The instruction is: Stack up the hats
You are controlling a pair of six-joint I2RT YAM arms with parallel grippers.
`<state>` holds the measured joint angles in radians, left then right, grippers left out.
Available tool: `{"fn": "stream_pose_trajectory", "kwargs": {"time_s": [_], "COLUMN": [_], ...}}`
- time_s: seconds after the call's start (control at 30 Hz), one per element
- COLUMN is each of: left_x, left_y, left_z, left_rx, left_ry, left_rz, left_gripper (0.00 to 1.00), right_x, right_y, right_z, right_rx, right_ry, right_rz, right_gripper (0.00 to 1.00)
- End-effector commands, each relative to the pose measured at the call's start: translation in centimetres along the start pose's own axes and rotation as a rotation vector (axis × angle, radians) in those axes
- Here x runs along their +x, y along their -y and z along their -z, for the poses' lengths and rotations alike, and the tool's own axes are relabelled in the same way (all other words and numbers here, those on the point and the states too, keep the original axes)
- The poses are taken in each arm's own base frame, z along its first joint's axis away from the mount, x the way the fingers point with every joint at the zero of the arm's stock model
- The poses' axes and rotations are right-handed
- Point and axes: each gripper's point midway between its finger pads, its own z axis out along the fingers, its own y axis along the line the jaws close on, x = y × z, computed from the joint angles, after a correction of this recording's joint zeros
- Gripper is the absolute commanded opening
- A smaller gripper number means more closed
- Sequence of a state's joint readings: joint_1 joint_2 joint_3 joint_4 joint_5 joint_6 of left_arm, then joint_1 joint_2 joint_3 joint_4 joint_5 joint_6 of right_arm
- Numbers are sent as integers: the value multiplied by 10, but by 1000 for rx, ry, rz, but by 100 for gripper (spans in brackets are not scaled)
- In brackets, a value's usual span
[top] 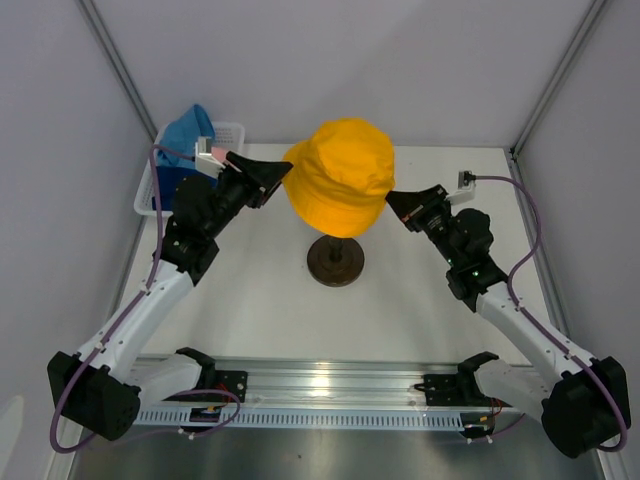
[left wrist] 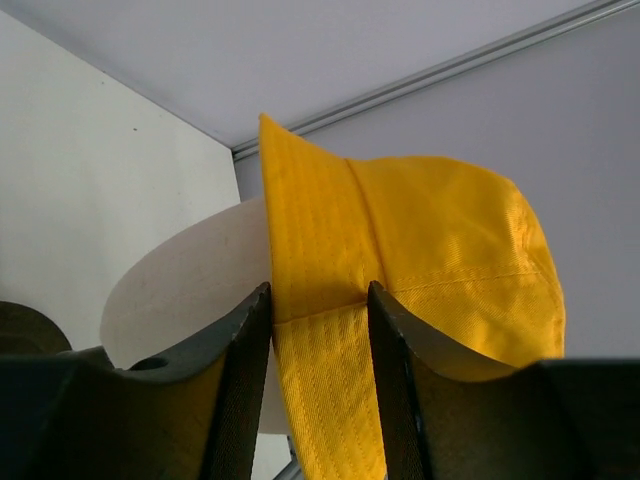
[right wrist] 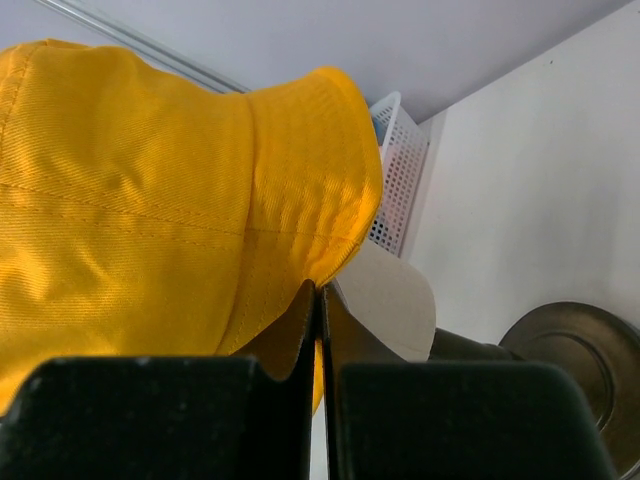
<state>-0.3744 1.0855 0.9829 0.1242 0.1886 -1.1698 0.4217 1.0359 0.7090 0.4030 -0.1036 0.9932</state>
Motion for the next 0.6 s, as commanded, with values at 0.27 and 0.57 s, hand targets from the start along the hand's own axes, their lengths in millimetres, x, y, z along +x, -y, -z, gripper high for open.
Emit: {"fn": "stream_pose_trajectory", "kwargs": {"time_s": [0.27,0.57], "left_x": [-7,-19], "left_y": [29,15], "left_z": [2,12], "left_rx": [134,42], "left_ry": [44,165], "left_rz": [13,-133], "left_gripper": [22,1], "right_x": [14,18], "right_y": [31,47], "right_z": [-11,-10], "right_rx": [78,128], "right_ry": [-32,-37], "right_rz": [16,36], "right_gripper": [0,0]}}
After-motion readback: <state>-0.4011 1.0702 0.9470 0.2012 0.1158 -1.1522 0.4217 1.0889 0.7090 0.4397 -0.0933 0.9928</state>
